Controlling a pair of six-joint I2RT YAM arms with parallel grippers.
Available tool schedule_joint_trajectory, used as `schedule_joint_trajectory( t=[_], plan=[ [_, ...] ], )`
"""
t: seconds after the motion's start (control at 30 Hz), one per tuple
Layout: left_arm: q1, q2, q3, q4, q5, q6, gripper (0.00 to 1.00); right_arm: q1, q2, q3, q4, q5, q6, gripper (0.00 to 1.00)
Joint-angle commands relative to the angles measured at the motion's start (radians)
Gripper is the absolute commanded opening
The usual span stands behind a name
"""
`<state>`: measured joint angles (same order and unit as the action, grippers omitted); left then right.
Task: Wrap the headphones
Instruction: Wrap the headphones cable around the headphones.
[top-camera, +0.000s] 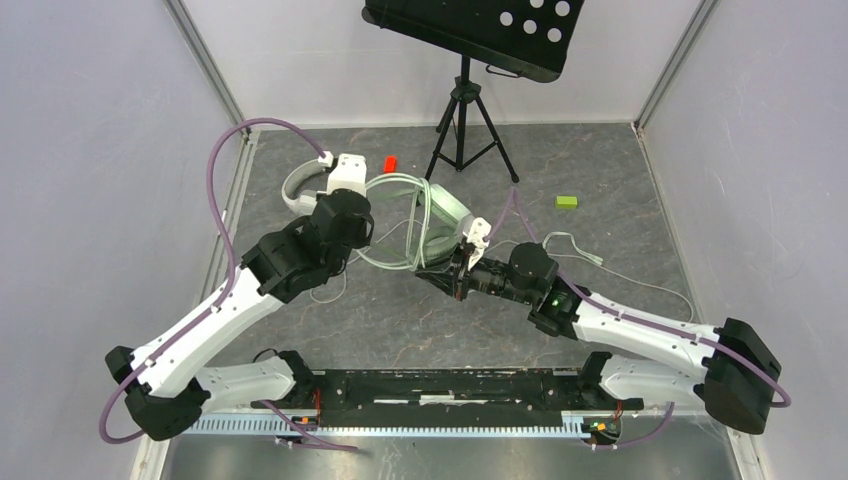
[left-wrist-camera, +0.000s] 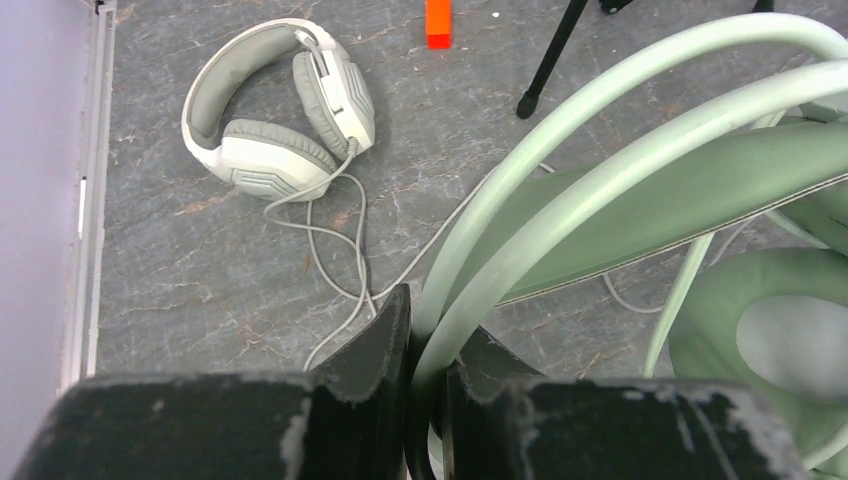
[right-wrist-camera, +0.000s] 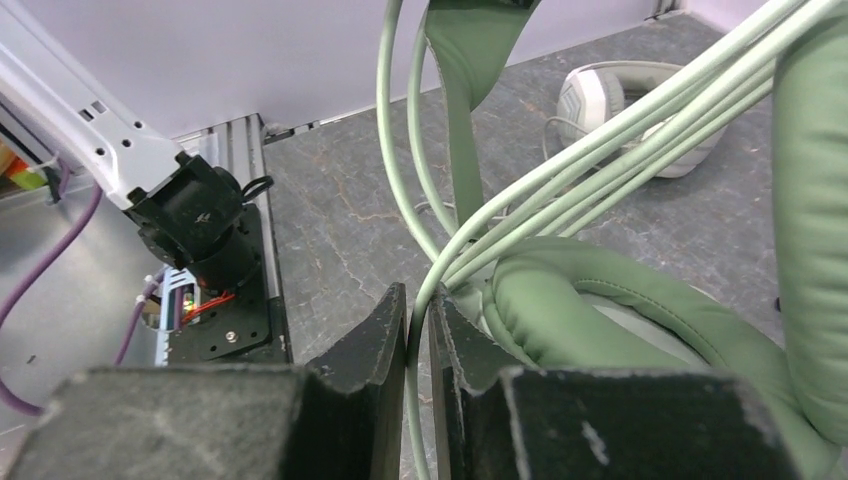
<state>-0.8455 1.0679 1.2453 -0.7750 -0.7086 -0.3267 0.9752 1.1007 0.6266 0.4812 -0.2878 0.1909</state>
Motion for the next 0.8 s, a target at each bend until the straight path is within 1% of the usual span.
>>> schedule_joint_trajectory(
  t=[0.0, 0.23, 0.47, 0.77],
  plan=[
    [0.006, -0.053, 0.037, 0.149, 0.007, -0.135, 0.05, 0.023, -0.037, -0.008, 0.01, 0.063, -0.089, 0.18],
    [0.006, -0.09, 0.005, 0.19, 0.009, -0.161, 0.05, 0.044, -0.059, -0.055, 0.081, 0.063, -0.12, 0.18],
    [0.006, -0.13, -0.039, 0.249, 0.018, -0.186, 0.05, 0.073, -0.052, -0.081, 0.095, 0.102, -0.181, 0.18],
    [0.006, -0.182, -0.089, 0.331, 0.096, -0.224, 0.05, 0.101, -0.028, -0.144, 0.186, 0.139, -0.265, 0.18]
  ],
)
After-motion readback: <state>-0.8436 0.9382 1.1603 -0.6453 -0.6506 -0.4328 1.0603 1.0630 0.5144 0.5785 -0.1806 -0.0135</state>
